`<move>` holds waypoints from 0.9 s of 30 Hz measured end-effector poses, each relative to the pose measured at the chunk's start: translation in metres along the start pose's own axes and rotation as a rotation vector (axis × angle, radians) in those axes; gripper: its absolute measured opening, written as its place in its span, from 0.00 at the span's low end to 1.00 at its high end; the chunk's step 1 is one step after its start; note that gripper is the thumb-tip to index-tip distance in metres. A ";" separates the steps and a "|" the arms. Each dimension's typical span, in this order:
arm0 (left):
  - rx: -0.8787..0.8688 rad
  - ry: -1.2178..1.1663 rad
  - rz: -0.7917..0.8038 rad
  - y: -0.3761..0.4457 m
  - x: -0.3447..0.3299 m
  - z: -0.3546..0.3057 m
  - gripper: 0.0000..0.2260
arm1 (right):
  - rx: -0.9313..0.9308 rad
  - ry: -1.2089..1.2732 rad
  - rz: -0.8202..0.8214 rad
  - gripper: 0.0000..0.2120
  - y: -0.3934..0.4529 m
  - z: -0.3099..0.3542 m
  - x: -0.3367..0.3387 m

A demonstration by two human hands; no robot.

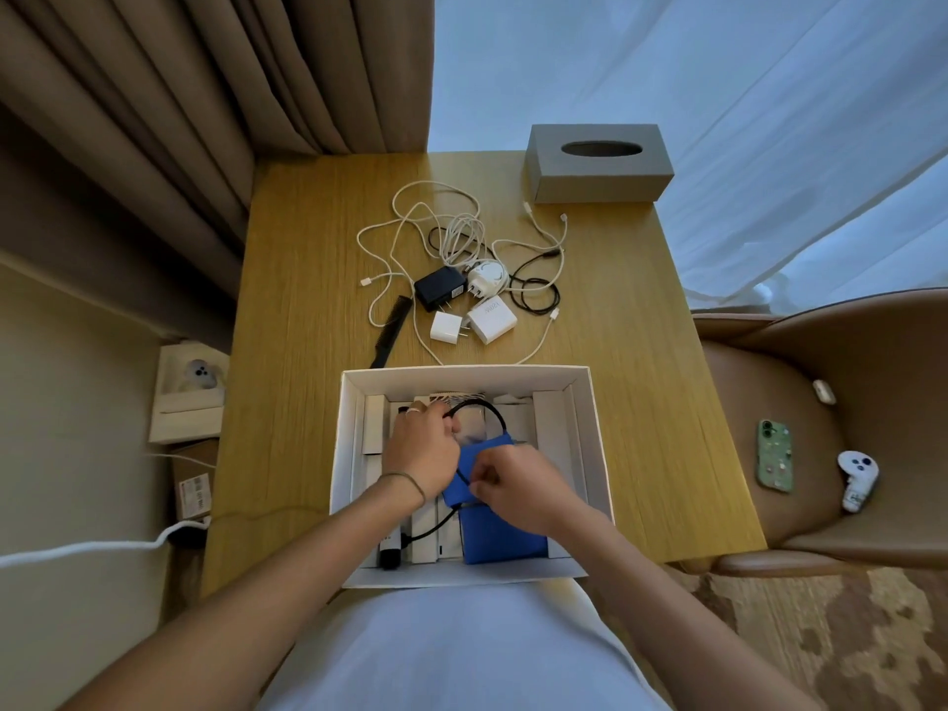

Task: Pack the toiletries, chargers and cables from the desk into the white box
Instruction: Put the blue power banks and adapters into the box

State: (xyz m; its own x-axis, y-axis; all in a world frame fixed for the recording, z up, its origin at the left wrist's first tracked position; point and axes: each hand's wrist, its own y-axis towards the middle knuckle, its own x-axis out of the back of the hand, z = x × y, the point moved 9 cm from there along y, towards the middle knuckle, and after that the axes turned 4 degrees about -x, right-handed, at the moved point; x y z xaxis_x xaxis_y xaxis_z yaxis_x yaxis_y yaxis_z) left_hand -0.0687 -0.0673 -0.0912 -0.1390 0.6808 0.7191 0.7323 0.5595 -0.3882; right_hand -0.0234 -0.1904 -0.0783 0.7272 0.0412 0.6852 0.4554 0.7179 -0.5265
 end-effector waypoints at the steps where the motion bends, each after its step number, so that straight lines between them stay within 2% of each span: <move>1: -0.013 0.073 0.017 0.000 -0.003 0.002 0.09 | -0.006 -0.018 0.000 0.07 0.000 -0.003 0.000; 4: 0.003 -0.011 0.115 0.001 -0.016 0.007 0.10 | -0.040 -0.029 0.012 0.05 0.000 -0.014 0.000; 8: -0.124 -0.039 0.162 -0.001 -0.022 -0.014 0.12 | -0.050 0.002 0.009 0.03 -0.003 -0.020 0.001; 13: -0.195 0.274 0.170 -0.001 -0.025 -0.017 0.14 | -0.079 0.176 0.054 0.07 -0.006 -0.011 -0.017; 15: -0.239 0.280 0.185 -0.001 -0.023 -0.020 0.14 | -0.079 0.184 0.041 0.06 -0.005 -0.001 -0.024; 19: -0.266 0.203 0.121 0.001 -0.008 -0.021 0.13 | -0.034 0.136 0.057 0.02 -0.006 0.016 -0.038; 24: -0.272 0.241 0.100 0.002 -0.004 -0.016 0.06 | -0.012 -0.171 0.064 0.11 -0.004 0.023 -0.042; 27: -0.305 0.273 0.070 -0.003 -0.006 -0.014 0.10 | -0.011 -0.146 0.131 0.13 -0.004 0.020 -0.042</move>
State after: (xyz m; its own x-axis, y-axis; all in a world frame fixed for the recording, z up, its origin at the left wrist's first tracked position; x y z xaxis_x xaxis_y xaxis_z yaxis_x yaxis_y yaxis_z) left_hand -0.0605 -0.0797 -0.0862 0.0706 0.5388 0.8395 0.9032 0.3226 -0.2830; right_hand -0.0664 -0.1808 -0.0952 0.6989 0.2346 0.6756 0.3678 0.6923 -0.6208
